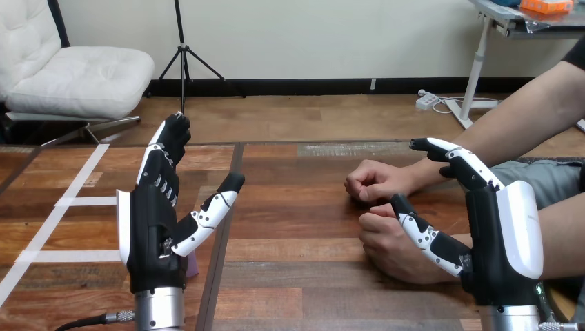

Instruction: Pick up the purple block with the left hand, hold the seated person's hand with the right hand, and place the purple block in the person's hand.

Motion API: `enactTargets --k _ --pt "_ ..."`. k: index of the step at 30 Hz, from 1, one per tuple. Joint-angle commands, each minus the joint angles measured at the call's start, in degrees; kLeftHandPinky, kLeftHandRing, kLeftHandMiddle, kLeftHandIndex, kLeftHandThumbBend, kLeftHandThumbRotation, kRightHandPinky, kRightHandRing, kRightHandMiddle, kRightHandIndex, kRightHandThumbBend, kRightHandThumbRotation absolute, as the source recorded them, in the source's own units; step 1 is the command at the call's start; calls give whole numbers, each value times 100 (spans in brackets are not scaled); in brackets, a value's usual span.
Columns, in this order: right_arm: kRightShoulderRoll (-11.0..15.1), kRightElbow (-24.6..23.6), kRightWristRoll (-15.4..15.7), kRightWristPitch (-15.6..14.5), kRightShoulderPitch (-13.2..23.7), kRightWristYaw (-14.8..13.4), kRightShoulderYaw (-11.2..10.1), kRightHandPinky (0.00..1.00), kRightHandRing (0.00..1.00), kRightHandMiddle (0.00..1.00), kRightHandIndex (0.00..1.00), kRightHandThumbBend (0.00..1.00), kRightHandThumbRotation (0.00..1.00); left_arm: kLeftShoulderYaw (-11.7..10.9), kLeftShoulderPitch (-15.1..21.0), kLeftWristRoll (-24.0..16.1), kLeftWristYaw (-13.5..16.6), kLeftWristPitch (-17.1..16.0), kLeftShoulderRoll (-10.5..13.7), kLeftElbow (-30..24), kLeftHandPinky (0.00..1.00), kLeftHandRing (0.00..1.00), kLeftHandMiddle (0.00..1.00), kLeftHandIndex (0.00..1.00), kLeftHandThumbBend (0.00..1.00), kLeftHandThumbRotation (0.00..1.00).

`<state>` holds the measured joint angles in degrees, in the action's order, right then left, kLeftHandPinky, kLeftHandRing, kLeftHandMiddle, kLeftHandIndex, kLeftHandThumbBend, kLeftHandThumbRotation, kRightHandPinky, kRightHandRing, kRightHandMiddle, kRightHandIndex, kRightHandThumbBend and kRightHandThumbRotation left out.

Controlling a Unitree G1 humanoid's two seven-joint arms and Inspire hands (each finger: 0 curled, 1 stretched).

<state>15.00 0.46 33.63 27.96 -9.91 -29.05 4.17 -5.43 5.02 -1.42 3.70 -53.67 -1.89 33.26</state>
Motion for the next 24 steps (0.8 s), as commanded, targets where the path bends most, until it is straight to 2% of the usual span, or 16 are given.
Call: enactTargets --k 1,13,20,24 --pt "-42 -96 -27 55 320 -16 -109 66 74 77 73 45 13 21 158 -20 -18 -124 50 -153 93 89 88 86 66 16" --pt "-47 -102 -36 50 299 -7 -108 66 74 77 73 45 14 -4 118 -169 63 -126 89 -185 93 89 88 86 66 17" --pt "-53 -145 -37 10 281 22 -109 66 73 77 73 45 14 -14 87 -346 106 -102 200 -257 94 90 88 87 65 18" --pt "-47 -127 -48 36 282 23 -111 65 73 77 73 45 14 -61 80 -497 141 20 360 -327 94 90 88 87 66 20"
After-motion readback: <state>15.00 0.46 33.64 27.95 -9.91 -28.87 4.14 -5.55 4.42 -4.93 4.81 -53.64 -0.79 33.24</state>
